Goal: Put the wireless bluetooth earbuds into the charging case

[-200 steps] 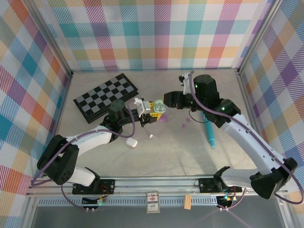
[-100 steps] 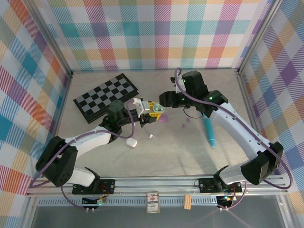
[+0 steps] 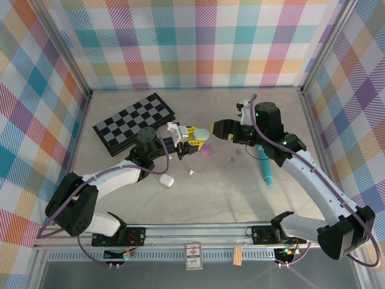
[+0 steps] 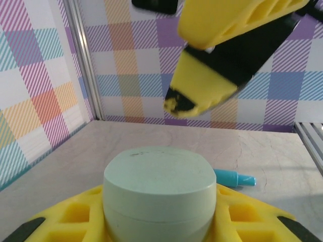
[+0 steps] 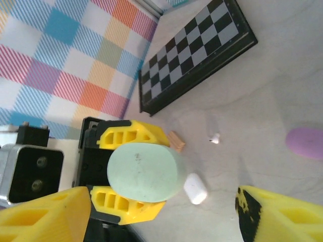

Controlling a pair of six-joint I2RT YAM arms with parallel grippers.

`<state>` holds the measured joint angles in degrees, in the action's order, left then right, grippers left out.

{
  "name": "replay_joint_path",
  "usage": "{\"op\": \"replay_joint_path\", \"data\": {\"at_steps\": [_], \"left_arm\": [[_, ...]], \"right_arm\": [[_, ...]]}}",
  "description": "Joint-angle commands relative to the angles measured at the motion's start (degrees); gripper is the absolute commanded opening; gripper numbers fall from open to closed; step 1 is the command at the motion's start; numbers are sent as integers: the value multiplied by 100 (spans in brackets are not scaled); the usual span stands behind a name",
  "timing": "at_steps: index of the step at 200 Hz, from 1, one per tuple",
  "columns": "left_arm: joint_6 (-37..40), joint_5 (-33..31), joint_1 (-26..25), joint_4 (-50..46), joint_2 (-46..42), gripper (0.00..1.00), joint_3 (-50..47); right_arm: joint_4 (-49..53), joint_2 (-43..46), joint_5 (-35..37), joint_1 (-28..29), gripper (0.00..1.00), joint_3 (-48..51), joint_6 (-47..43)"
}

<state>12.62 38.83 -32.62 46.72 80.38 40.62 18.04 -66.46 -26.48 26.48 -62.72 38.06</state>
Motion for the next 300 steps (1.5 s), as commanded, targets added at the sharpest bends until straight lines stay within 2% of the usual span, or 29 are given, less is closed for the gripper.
{"op": "replay_joint_path", "data": {"at_steps": [1, 43, 73, 122, 154, 227, 263, 279, 300], "left_arm": [[-174, 19, -78, 488, -145, 33, 54], [-328, 84, -147, 659, -66, 33, 164], [-355, 66, -192, 663, -87, 33, 202], [-383, 55, -251, 664, -81, 33, 232], [-389, 63, -253, 596, -146, 33, 236], [-187, -294, -253, 430, -121, 34, 165], [-137, -356, -253, 338, -123, 34, 175], [-107, -439, -253, 296, -160, 41, 139], [-76, -604, -253, 158, -226, 74, 67]], "right_arm": [[-1660, 28, -1014, -86, 78, 563, 1321], [-3852, -213, -1531, -79, 79, 1444, 2944], [-4980, -552, -1658, -39, 78, 1657, 3643], [-5892, -1023, -1680, 171, 77, 1605, 4121], [-5989, -1088, -1649, 179, 71, 1614, 4165], [-5623, -840, -1590, 173, 43, 1730, 3973], [-5199, -713, -1484, 169, 17, 1694, 3714], [-4860, -661, -1359, 171, 11, 1647, 3479], [-4319, -609, -1116, 157, 10, 1544, 3017]]}}
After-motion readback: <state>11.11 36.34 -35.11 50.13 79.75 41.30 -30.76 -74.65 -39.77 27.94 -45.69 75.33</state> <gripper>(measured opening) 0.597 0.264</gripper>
